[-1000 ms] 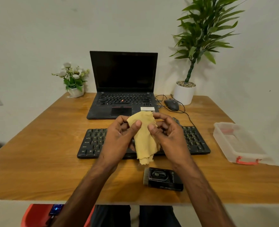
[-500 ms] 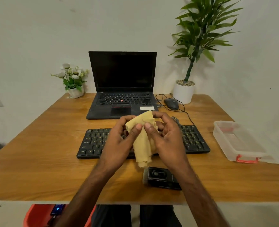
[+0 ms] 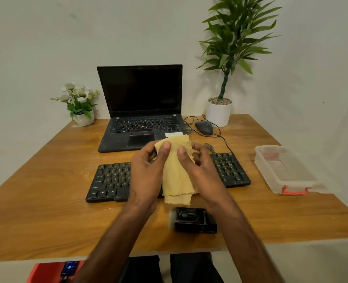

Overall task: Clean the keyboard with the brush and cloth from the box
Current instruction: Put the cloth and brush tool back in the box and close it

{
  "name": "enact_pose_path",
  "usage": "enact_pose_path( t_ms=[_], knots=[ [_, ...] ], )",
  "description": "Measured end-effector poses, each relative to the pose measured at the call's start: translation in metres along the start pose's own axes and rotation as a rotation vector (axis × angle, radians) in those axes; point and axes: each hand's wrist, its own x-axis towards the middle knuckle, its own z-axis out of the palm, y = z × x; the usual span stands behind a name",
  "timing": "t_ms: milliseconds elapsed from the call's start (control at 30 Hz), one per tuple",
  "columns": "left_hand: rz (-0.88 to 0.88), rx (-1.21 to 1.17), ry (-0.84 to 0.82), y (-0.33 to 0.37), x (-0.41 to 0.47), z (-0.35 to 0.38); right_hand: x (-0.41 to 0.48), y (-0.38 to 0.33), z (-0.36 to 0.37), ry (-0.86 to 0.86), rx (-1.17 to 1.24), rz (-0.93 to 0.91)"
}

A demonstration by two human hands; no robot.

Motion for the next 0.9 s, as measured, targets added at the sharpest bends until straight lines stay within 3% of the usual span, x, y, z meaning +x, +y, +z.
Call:
enact_pose_path(
  t_ms=[100,233,367,500,600,767,900],
  knots=[
    [-0.046,-0.018,0.011,0.001,0.007,0.026,-0.007,-0.009,-0.026,-0.048,0.087,0.064],
    [-0.13,-0.022,-0.037,-0.006,0.014,0.072,-0.005,-0.019,-0.073,0.164,0.062,-0.008],
    [-0.199,0.098,-0.152,-0.02,0.029,0.133,0.004,-0.026,-0.147,0.351,-0.077,-0.009],
    [-0.214,0.251,-0.305,-0.04,0.052,0.198,0.012,-0.025,-0.215,0.52,-0.382,-0.071],
    [-0.127,0.498,-0.366,-0.069,0.067,0.237,0.026,-0.014,-0.249,0.573,-0.64,-0.086],
    [0.199,1.103,-0.404,-0.1,0.075,0.26,0.048,0.009,-0.26,0.542,-1.021,-0.004],
    [0.324,1.284,-0.428,-0.108,0.073,0.259,0.052,0.011,-0.246,0.416,-1.366,0.042]
  ],
)
